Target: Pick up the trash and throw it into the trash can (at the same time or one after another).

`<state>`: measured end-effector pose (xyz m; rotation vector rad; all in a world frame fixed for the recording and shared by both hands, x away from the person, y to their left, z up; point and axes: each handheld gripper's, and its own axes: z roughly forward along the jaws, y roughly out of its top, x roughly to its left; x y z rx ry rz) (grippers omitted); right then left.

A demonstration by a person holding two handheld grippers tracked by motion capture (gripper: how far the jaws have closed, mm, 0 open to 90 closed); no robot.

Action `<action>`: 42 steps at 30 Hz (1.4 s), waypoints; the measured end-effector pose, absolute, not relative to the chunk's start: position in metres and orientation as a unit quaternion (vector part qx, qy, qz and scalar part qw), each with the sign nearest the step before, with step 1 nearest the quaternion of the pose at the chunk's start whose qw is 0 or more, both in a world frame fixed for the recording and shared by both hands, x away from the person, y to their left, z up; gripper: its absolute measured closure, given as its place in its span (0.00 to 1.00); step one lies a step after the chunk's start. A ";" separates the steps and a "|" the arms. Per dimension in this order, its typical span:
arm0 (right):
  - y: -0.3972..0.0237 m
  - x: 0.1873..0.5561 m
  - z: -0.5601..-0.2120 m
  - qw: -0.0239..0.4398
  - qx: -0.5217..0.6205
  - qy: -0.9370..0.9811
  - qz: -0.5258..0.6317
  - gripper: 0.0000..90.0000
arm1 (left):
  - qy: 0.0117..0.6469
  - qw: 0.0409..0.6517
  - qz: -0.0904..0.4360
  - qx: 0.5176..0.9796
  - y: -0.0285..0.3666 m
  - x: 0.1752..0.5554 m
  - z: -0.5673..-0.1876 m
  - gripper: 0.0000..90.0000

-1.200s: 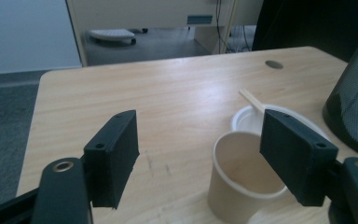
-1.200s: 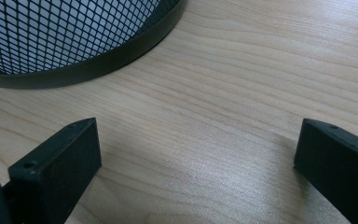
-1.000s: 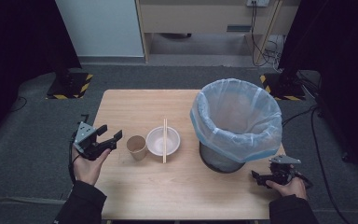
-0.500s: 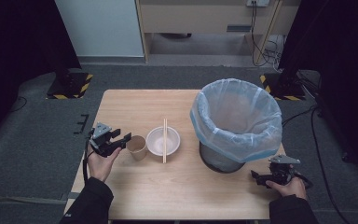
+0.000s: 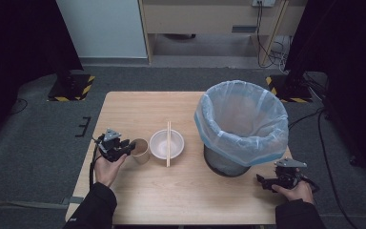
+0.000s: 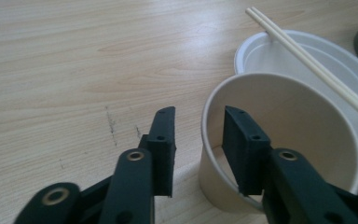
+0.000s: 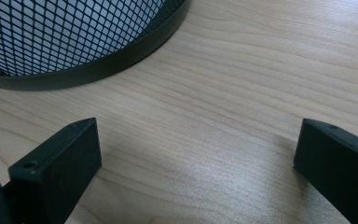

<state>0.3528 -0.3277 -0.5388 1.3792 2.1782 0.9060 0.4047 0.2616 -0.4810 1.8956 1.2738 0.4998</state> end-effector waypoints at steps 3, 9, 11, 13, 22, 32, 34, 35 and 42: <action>-0.328 0.353 -0.539 0.203 0.494 0.781 0.325 0.01 | 0.507 0.384 0.187 0.749 0.261 0.404 -0.482 0.82; -0.328 0.353 -0.539 0.203 0.494 0.781 0.325 0.01 | 0.511 0.381 0.174 0.750 0.260 0.404 -0.482 0.90; -0.328 0.353 -0.539 0.203 0.494 0.781 0.325 0.01 | 0.510 0.388 0.171 0.748 0.261 0.402 -0.479 0.91; -0.328 0.353 -0.539 0.203 0.493 0.781 0.325 0.01 | 0.511 0.391 0.173 0.746 0.261 0.401 -0.477 0.91; -0.327 0.353 -0.539 0.202 0.494 0.781 0.325 0.01 | 0.504 0.426 0.191 0.726 0.265 0.394 -0.461 0.91; -0.327 0.353 -0.539 0.202 0.491 0.783 0.325 0.01 | 0.486 0.486 0.234 0.688 0.273 0.381 -0.429 0.91; -0.327 0.353 -0.539 0.202 0.491 0.783 0.325 0.01 | 0.482 0.497 0.240 0.680 0.274 0.378 -0.423 0.91; -0.327 0.353 -0.539 0.201 0.490 0.784 0.325 0.01 | 0.478 0.504 0.246 0.676 0.275 0.375 -0.418 0.91; -0.327 0.353 -0.539 0.201 0.490 0.783 0.325 0.01 | 0.465 0.526 0.258 0.664 0.274 0.369 -0.404 0.91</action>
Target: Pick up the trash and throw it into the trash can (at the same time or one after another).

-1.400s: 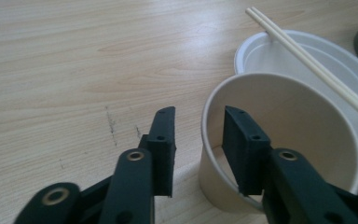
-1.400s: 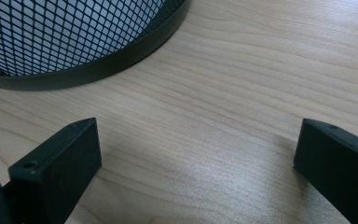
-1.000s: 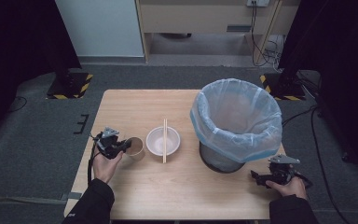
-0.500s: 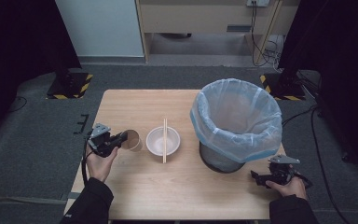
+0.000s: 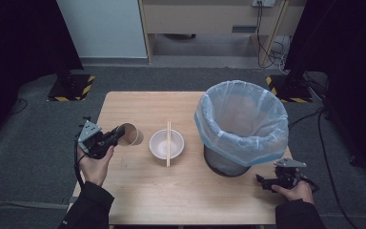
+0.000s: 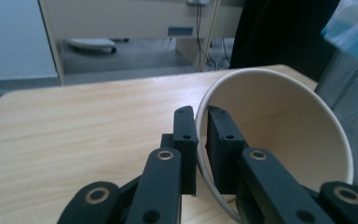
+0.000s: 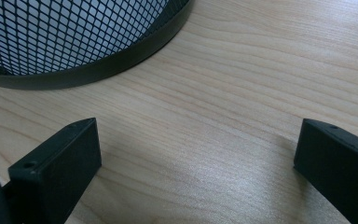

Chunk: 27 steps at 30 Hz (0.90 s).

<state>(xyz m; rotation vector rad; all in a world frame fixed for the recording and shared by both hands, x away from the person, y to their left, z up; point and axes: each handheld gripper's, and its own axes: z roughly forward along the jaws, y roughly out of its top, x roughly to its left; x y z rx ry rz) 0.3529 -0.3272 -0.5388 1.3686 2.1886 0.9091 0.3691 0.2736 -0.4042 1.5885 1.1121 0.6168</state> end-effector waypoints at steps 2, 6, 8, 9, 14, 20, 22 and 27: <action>-0.327 0.353 -0.539 0.201 0.490 0.783 0.325 0.01 | 0.457 0.539 0.265 0.656 0.272 0.365 -0.395 0.91; -0.327 0.353 -0.539 0.201 0.490 0.784 0.325 0.01 | 0.447 0.551 0.271 0.650 0.270 0.361 -0.386 0.91; -0.327 0.353 -0.539 0.201 0.489 0.784 0.325 0.01 | 0.439 0.563 0.276 0.644 0.268 0.356 -0.378 0.91; -0.327 0.353 -0.539 0.201 0.490 0.784 0.326 0.01 | 0.436 0.566 0.278 0.642 0.267 0.355 -0.376 0.91; -0.327 0.353 -0.539 0.201 0.489 0.784 0.325 0.01 | 0.420 0.580 0.283 0.638 0.261 0.349 -0.365 0.91; -0.327 0.353 -0.539 0.201 0.489 0.784 0.325 0.01 | 0.406 0.591 0.288 0.635 0.255 0.343 -0.356 0.91; -0.327 0.353 -0.539 0.200 0.489 0.784 0.325 0.01 | 0.400 0.598 0.287 0.633 0.253 0.341 -0.352 0.91; -0.327 0.353 -0.539 0.201 0.489 0.783 0.326 0.01 | 0.387 0.607 0.292 0.630 0.247 0.340 -0.342 0.91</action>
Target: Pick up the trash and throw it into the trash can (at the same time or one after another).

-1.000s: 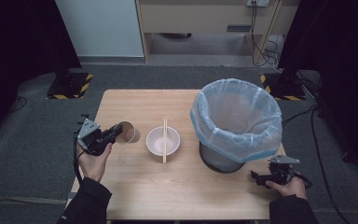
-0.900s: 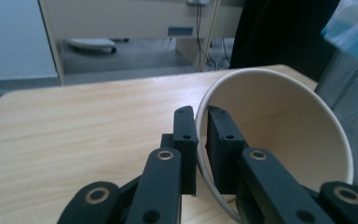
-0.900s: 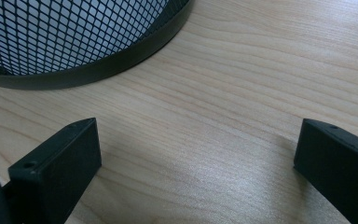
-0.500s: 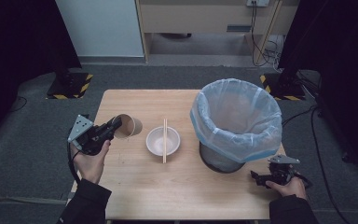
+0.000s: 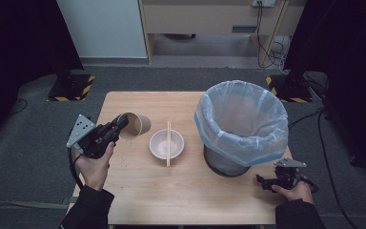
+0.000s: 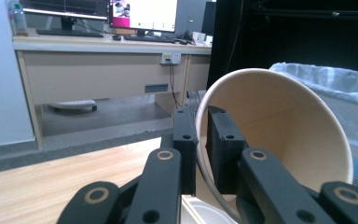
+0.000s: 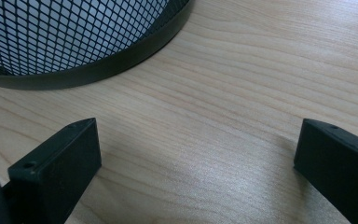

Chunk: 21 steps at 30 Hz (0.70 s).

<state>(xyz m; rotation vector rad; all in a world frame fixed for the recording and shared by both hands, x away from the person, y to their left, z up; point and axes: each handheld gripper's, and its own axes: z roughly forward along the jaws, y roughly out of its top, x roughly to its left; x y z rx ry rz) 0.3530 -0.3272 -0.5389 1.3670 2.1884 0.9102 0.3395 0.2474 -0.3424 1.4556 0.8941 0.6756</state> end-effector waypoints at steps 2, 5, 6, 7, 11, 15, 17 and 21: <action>-0.327 0.353 -0.539 0.201 0.489 0.783 0.326 0.01 | 0.381 0.611 0.295 0.629 0.244 0.339 -0.339 0.91; -0.327 0.353 -0.539 0.201 0.489 0.784 0.326 0.01 | 0.372 0.620 0.296 0.625 0.240 0.339 -0.332 0.91; -0.327 0.353 -0.539 0.201 0.489 0.784 0.326 0.01 | 0.372 0.620 0.296 0.625 0.240 0.339 -0.332 0.91; -0.327 0.353 -0.539 0.201 0.489 0.784 0.326 0.01 | 0.366 0.625 0.297 0.622 0.236 0.340 -0.326 0.91; -0.327 0.353 -0.539 0.201 0.489 0.784 0.326 0.01 | 0.358 0.631 0.300 0.620 0.231 0.342 -0.318 0.91; -0.327 0.353 -0.539 0.201 0.489 0.784 0.326 0.01 | 0.345 0.641 0.302 0.616 0.223 0.344 -0.305 0.91; -0.327 0.353 -0.539 0.201 0.489 0.784 0.326 0.01 | 0.336 0.646 0.304 0.614 0.217 0.346 -0.297 0.91; -0.327 0.353 -0.539 0.202 0.489 0.783 0.326 0.01 | 0.327 0.651 0.304 0.613 0.208 0.349 -0.289 0.91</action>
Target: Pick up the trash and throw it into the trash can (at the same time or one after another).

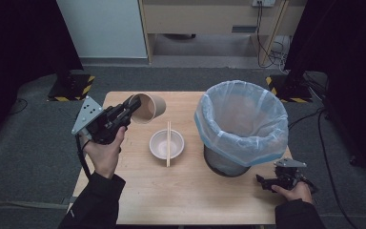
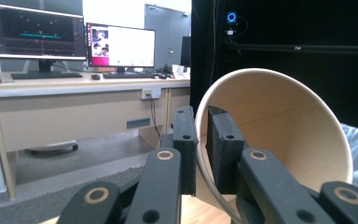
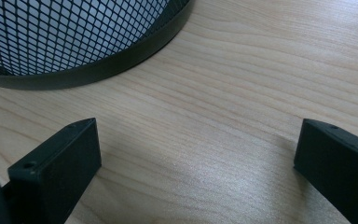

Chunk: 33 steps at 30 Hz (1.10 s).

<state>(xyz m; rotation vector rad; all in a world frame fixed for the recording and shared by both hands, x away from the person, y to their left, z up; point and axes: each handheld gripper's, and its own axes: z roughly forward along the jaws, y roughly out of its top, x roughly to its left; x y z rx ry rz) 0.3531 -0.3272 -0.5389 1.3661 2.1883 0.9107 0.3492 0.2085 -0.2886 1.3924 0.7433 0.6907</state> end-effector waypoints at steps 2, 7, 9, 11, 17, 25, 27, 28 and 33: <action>-0.327 0.353 -0.539 0.202 0.489 0.784 0.326 0.01 | 0.325 0.654 0.303 0.612 0.204 0.351 -0.285 0.91; -0.327 0.353 -0.539 0.201 0.489 0.784 0.326 0.01 | 0.318 0.659 0.301 0.612 0.195 0.354 -0.280 0.91; -0.327 0.353 -0.539 0.201 0.489 0.783 0.326 0.01 | 0.312 0.664 0.299 0.610 0.188 0.355 -0.277 0.91; -0.327 0.353 -0.539 0.201 0.489 0.784 0.326 0.01 | 0.308 0.666 0.297 0.610 0.182 0.356 -0.275 0.91; -0.327 0.353 -0.539 0.201 0.489 0.784 0.326 0.01 | 0.296 0.675 0.294 0.609 0.165 0.360 -0.267 0.91; -0.327 0.353 -0.539 0.201 0.489 0.784 0.326 0.01 | 0.284 0.687 0.289 0.604 0.146 0.364 -0.259 0.91; -0.327 0.353 -0.539 0.201 0.489 0.784 0.326 0.01 | 0.281 0.688 0.287 0.604 0.141 0.366 -0.258 0.91; -0.327 0.353 -0.539 0.201 0.489 0.784 0.326 0.01 | 0.281 0.688 0.287 0.604 0.141 0.366 -0.258 0.91; -0.327 0.353 -0.539 0.201 0.489 0.783 0.326 0.01 | 0.275 0.697 0.280 0.600 0.124 0.371 -0.255 0.91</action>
